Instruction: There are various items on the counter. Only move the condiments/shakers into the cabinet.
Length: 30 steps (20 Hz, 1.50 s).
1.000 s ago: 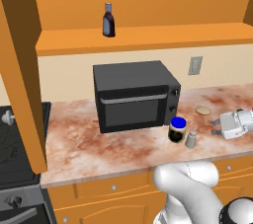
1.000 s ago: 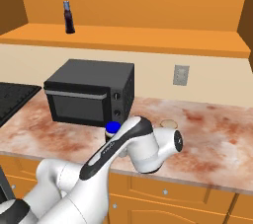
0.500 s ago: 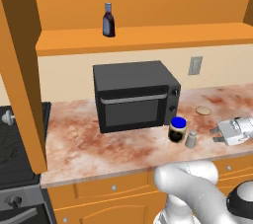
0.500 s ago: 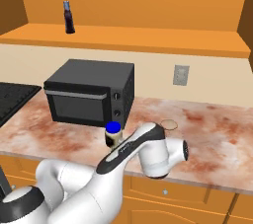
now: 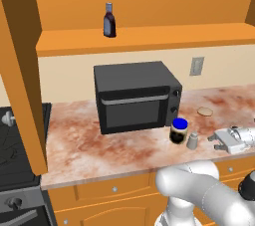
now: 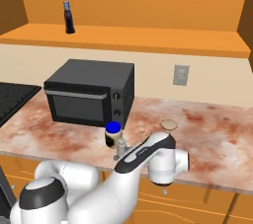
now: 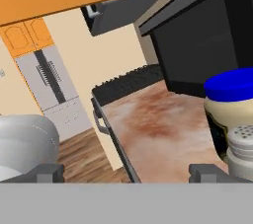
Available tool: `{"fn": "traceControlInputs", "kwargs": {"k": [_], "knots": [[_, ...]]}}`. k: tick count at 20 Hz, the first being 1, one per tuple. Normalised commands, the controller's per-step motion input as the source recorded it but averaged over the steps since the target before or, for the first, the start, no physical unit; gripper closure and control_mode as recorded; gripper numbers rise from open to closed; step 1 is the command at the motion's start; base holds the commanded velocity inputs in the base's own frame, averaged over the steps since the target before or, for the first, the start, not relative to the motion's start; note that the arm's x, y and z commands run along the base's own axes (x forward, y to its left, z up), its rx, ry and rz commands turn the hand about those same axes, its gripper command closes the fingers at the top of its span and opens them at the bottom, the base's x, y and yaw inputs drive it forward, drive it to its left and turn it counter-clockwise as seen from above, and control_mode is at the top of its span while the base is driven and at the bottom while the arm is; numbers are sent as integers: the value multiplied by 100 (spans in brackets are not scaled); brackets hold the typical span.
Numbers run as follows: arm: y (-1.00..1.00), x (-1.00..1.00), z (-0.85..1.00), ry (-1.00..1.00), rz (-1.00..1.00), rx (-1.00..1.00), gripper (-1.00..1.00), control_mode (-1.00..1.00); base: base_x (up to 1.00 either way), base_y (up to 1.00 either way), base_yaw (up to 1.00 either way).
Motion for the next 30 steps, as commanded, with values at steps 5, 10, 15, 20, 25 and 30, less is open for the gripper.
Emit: {"fn": "traceControlInputs", "kwargs": {"k": [5, 10, 15, 20, 25, 30], "knots": [[0, 11, -17, -8, 0, 7, -100, -100, 0, 0, 0], [0, 5, -4, -13, -1, 1, -100, -100, 0, 0, 0], [7, 2, 0, -8, -11, -1, -100, -100, 0, 0, 0], [3, 22, 0, 0, -14, -4, -100, -100, 0, 0, 0], [0, 32, 0, 0, -12, -3, -100, -100, 0, 0, 0], [0, 6, -5, 0, -4, -2, -100, -100, 0, 0, 0]]}}
